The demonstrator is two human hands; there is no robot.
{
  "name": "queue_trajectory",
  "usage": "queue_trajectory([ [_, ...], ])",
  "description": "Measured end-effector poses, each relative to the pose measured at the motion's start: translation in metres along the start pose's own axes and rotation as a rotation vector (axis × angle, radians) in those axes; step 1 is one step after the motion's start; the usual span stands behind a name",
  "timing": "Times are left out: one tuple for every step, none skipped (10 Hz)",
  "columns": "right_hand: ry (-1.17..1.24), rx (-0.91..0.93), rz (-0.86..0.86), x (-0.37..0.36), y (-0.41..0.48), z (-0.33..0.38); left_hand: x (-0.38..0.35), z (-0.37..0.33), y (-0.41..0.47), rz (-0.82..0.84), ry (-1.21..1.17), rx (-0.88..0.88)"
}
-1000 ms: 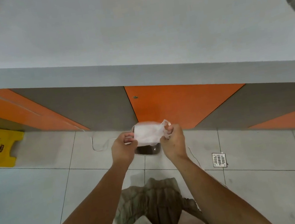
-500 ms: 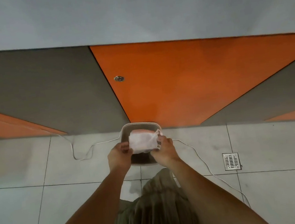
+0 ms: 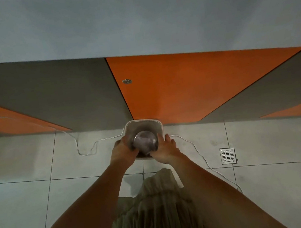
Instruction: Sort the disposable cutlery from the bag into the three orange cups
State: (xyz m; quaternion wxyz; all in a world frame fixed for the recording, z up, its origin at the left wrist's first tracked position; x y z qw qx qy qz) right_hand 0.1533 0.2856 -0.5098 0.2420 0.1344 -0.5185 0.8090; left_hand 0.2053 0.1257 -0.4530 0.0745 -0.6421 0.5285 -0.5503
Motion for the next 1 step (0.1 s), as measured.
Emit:
queue_trajectory([
  [-0.024,0.015,-0.017,0.0212,-0.0319,0.0216,0.0234,-0.0135,-0.0227,-0.002,0.054,-0.008],
])
Point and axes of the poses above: each hand's wrist, its own y-axis towards the middle knuckle, its own x-axis out of the back of the hand, z = x × y, the point moved 7 cm from there along y, towards the middle knuckle, and after that the axes turned 6 degrees about x, right-handed, at the moved point
